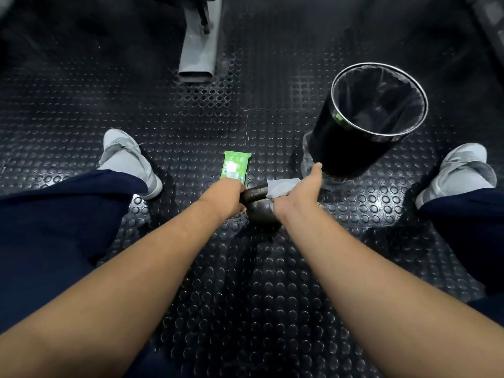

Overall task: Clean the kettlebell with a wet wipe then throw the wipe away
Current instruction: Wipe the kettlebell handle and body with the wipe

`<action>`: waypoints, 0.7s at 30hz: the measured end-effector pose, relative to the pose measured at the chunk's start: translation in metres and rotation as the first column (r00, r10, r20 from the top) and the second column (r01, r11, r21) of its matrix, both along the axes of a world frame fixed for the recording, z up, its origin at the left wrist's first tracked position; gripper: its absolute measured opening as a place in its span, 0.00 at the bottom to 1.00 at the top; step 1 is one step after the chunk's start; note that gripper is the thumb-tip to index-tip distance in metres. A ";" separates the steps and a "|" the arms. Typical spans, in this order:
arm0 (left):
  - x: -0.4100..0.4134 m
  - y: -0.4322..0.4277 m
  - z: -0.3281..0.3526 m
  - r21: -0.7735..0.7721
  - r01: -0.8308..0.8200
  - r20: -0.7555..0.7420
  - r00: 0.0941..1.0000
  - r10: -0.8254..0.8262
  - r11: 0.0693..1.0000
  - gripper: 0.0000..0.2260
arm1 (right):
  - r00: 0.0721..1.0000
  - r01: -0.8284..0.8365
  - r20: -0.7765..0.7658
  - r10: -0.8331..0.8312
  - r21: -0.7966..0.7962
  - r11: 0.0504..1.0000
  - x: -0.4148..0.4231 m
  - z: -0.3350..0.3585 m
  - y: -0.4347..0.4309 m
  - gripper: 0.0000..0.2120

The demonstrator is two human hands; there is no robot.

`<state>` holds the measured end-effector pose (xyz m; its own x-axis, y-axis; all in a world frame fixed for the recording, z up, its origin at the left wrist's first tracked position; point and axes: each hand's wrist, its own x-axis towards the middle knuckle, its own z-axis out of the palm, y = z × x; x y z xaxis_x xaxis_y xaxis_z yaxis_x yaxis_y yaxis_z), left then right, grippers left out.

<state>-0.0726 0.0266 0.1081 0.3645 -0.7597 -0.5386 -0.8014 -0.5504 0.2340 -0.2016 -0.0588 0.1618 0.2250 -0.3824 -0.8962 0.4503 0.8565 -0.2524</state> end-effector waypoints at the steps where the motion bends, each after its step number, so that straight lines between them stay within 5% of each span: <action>1: -0.001 0.000 0.001 -0.010 0.002 -0.001 1.000 -0.002 1.000 0.07 | 1.000 -0.015 0.004 0.015 -0.022 1.000 0.004 -0.002 0.006 0.39; 3: -0.002 -0.001 0.001 -0.021 0.015 0.030 0.999 -0.014 1.000 0.01 | 0.995 -0.097 0.031 0.099 -0.059 0.994 0.013 -0.004 0.025 0.36; 6: -0.002 0.000 -0.002 -0.028 -0.001 0.060 0.998 0.002 1.000 0.11 | 0.972 -0.225 0.047 0.231 -0.107 0.968 0.018 -0.007 0.052 0.30; 9: -0.002 0.000 -0.001 -0.025 0.017 0.044 0.999 -0.016 1.000 0.03 | 0.985 -0.141 0.090 0.148 -0.078 0.987 0.007 -0.016 0.034 0.35; 13: 0.000 0.000 -0.005 -0.025 0.007 0.022 1.000 -0.007 1.000 0.04 | 0.995 0.050 0.083 -0.049 -0.016 0.999 -0.016 -0.016 -0.010 0.39; 18: -0.001 -0.001 -0.003 -0.027 0.014 0.048 0.999 -0.012 1.000 0.02 | 0.991 -0.121 0.056 0.124 -0.065 0.991 0.007 -0.001 0.026 0.33; 21: -0.003 -0.001 -0.003 -0.025 -0.003 0.070 0.998 0.004 1.000 0.10 | 0.980 -0.167 0.100 0.172 -0.057 0.984 0.018 -0.008 0.045 0.33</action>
<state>-0.0757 0.0258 0.1048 0.4031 -0.7712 -0.4927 -0.8143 -0.5480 0.1914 -0.1838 -0.0138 0.1543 0.3818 -0.3727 -0.8458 0.3255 0.9107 -0.2543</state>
